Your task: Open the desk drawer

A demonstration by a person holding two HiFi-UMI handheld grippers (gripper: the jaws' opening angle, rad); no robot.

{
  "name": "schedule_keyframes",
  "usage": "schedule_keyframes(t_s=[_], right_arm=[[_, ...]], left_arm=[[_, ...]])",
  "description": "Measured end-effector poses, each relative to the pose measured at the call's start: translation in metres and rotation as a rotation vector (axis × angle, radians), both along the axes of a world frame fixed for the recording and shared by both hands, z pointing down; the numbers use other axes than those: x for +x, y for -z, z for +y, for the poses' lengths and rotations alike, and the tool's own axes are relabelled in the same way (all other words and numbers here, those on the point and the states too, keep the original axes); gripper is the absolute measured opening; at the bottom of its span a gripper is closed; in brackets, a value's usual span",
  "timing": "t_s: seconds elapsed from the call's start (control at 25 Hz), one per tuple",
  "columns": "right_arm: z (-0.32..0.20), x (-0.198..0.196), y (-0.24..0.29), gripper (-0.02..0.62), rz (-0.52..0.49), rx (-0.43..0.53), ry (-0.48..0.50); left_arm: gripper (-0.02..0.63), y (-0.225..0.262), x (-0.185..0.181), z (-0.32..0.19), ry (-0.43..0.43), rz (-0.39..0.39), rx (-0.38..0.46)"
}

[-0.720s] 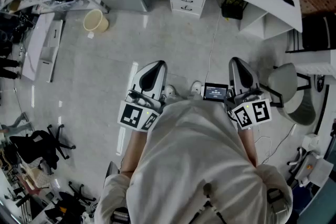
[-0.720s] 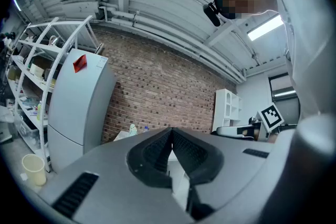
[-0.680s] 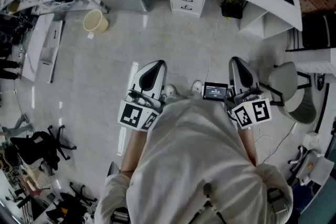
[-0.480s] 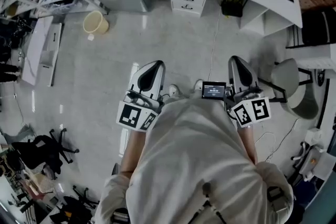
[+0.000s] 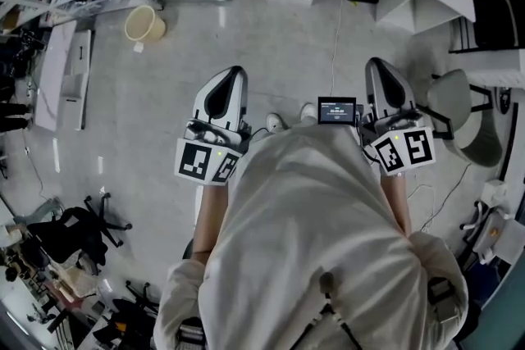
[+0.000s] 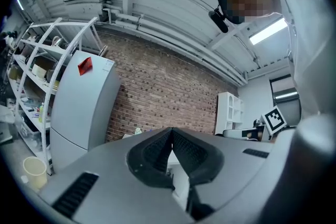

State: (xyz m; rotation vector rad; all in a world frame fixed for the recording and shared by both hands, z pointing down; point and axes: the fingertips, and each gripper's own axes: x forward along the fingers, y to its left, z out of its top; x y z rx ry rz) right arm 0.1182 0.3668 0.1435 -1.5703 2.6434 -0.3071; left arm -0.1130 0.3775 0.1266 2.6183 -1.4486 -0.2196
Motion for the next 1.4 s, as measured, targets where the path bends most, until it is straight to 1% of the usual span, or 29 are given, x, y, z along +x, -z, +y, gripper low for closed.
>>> schedule_keyframes(t_s=[0.2, 0.32, 0.48, 0.68, 0.84, 1.0, 1.16, 1.4], right_arm=[[-0.026, 0.03, 0.006, 0.026, -0.018, 0.022, 0.009], [-0.036, 0.05, 0.003, 0.026, -0.041, 0.017, 0.013], [-0.049, 0.069, -0.006, 0.026, -0.039, -0.003, 0.031], [-0.064, 0.081, -0.012, 0.026, -0.036, -0.02, 0.045], [-0.079, 0.07, -0.014, 0.026, -0.034, -0.024, 0.057], [-0.099, 0.054, -0.02, 0.026, -0.023, -0.035, 0.056], [-0.131, 0.037, -0.021, 0.026, -0.015, -0.055, 0.018], [-0.185, -0.003, -0.012, 0.026, -0.001, -0.049, -0.029]], left_arm=[[0.008, 0.01, 0.03, -0.016, 0.018, -0.013, 0.022], [0.008, 0.006, 0.05, -0.023, 0.033, -0.021, 0.008], [0.008, 0.0, 0.069, -0.031, 0.056, -0.02, -0.008], [0.008, -0.006, 0.082, -0.041, 0.069, -0.011, -0.029], [0.008, -0.01, 0.073, -0.055, 0.078, -0.015, -0.034], [0.008, -0.019, 0.057, -0.08, 0.075, 0.002, -0.051], [0.008, -0.025, 0.039, -0.12, 0.038, 0.015, -0.066], [0.008, -0.023, 0.007, -0.191, -0.036, 0.026, -0.067]])
